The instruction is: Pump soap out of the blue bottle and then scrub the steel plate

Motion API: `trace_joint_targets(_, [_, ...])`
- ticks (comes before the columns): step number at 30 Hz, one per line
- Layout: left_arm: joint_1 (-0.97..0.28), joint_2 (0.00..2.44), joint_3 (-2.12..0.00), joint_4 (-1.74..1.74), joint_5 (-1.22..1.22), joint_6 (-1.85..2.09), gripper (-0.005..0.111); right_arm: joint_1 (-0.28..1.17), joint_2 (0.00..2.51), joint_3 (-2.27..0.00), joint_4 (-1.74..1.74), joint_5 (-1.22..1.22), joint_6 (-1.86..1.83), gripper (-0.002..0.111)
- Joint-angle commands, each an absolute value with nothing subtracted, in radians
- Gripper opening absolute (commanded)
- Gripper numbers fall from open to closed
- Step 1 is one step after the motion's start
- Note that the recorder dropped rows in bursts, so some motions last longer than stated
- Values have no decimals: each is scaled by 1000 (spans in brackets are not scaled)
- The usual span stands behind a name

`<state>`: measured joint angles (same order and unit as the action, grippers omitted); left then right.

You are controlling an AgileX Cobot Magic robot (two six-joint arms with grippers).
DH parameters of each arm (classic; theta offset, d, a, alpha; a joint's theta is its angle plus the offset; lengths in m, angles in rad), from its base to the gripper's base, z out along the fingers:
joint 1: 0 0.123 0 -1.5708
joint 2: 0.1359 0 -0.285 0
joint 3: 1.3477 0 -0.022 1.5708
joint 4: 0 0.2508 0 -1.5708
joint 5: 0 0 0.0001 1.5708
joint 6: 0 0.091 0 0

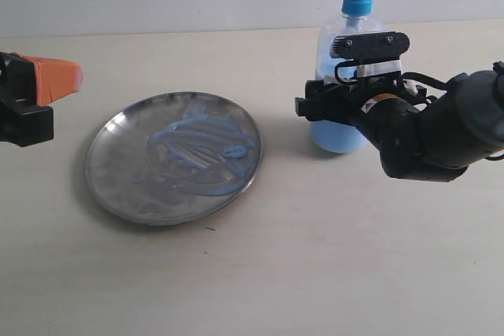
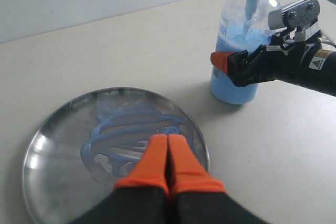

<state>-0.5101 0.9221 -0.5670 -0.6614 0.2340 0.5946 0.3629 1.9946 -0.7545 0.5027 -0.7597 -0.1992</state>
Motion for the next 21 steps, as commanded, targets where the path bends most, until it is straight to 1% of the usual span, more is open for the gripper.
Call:
trace_joint_targets(1, [-508,914,-559,-669,222,590,0,361,1989,-753,495,-806,-197,26])
trace_joint_targets(5, [-508,914,-559,-669,222,590,0,361,1989,-753,495,-806,-197,36])
trace_joint_targets(7, [-508,914,-559,-669,222,590,0,361,1989,-753,495,-806,-197,38])
trace_joint_targets(17, [-508,914,-559,-669,222,590,0,361,1989,-753,497,-806,-197,38])
trace_joint_targets(21, [-508,914,-559,-669,222,590,0,361,1989,-753,497,-799,-197,44])
